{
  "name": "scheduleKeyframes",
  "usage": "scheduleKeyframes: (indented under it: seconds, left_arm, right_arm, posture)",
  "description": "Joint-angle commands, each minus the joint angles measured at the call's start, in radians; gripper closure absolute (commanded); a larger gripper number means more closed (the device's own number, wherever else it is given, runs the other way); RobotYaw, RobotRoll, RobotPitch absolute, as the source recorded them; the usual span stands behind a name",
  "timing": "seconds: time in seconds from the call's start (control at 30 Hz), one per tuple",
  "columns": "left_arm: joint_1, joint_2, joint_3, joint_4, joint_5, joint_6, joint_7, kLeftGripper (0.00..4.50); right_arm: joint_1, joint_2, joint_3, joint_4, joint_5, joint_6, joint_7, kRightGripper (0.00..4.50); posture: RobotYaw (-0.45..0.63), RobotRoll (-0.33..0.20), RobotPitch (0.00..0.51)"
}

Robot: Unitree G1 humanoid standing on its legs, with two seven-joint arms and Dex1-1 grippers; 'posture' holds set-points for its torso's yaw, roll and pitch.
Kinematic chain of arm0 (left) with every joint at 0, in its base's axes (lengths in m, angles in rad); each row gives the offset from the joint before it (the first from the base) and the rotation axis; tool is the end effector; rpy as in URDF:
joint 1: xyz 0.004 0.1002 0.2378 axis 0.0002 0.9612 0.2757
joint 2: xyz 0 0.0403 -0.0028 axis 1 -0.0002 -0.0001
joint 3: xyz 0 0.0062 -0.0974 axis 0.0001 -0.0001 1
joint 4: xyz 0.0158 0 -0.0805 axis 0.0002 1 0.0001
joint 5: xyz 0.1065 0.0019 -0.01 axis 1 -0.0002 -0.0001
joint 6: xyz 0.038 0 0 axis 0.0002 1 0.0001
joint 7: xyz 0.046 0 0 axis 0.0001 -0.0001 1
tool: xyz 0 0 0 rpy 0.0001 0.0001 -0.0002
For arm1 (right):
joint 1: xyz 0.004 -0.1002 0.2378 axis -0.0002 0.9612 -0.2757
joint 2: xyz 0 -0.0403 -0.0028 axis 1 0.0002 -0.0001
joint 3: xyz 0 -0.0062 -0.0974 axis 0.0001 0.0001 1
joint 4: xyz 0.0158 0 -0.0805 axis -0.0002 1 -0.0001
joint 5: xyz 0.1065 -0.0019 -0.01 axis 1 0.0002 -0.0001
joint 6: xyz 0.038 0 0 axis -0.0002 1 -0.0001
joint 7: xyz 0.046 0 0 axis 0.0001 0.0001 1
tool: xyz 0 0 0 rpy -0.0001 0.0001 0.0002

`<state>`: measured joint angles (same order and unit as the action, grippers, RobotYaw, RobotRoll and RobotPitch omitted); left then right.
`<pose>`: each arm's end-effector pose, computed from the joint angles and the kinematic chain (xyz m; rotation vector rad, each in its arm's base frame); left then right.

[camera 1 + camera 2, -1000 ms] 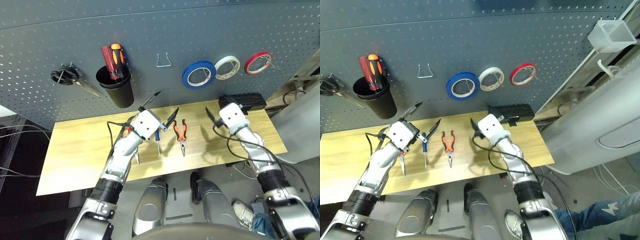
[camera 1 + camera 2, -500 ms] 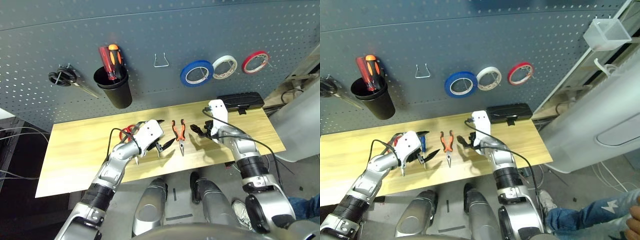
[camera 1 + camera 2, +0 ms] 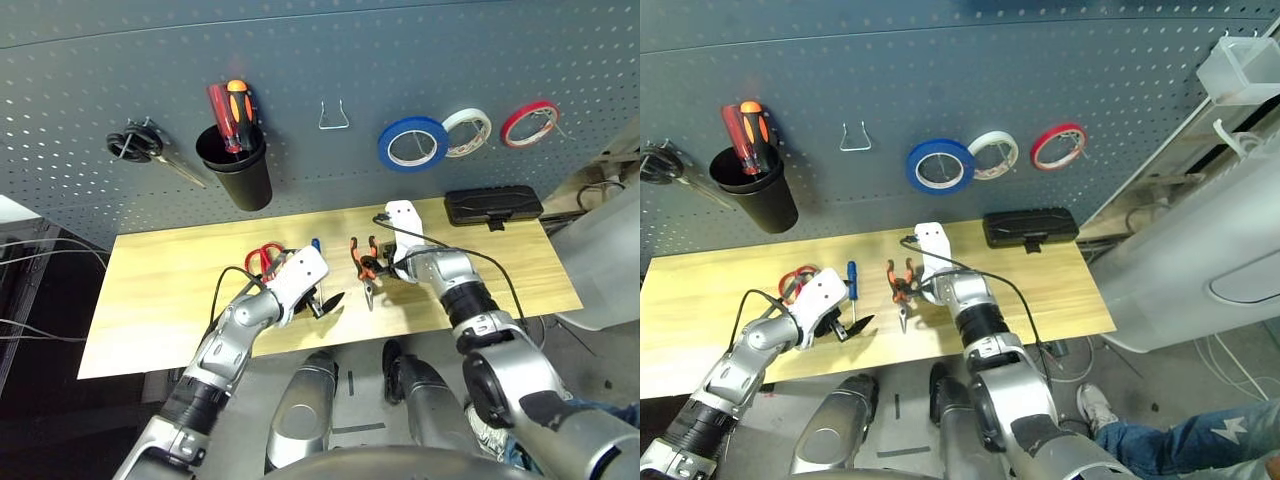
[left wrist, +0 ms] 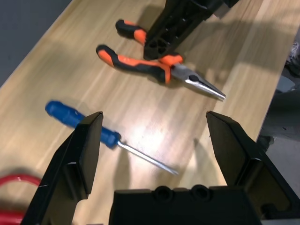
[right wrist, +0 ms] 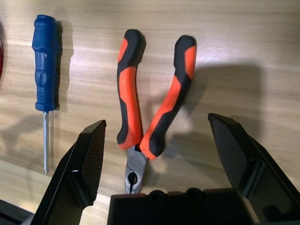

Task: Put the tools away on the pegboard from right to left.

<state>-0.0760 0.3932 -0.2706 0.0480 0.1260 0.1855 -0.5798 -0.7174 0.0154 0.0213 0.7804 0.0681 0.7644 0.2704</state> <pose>0.2181 0.1728 0.0429 0.4908 0.3473 -0.7786 0.3079 -0.0958 0.0525 0.0302 0.8676 0.4435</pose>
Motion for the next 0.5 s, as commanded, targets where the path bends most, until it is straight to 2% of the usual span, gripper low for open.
scheduleKeyframes:
  seconds: [0.03,0.37,0.5]
  left_arm:
    - [0.034,0.004,-0.048,-0.032,0.025,-0.026,-0.007,0.0]
    - [0.069,-0.004,-0.051,-0.067,0.028,-0.014,0.017,0.0]
    - [0.065,-0.003,-0.051,-0.057,0.027,-0.02,0.017,0.0]
  right_arm:
    - [-0.016,0.004,-0.003,0.059,-0.005,0.019,-0.023,0.01]
    - [-0.089,0.026,-0.038,0.237,-0.006,-0.067,-0.1,0.01]
    - [-0.114,0.032,-0.059,0.305,-0.004,-0.124,-0.115,1.38]
  posture:
    - [0.32,0.0,0.245]
    - [0.35,0.0,0.256]
    - [0.34,0.0,0.251]
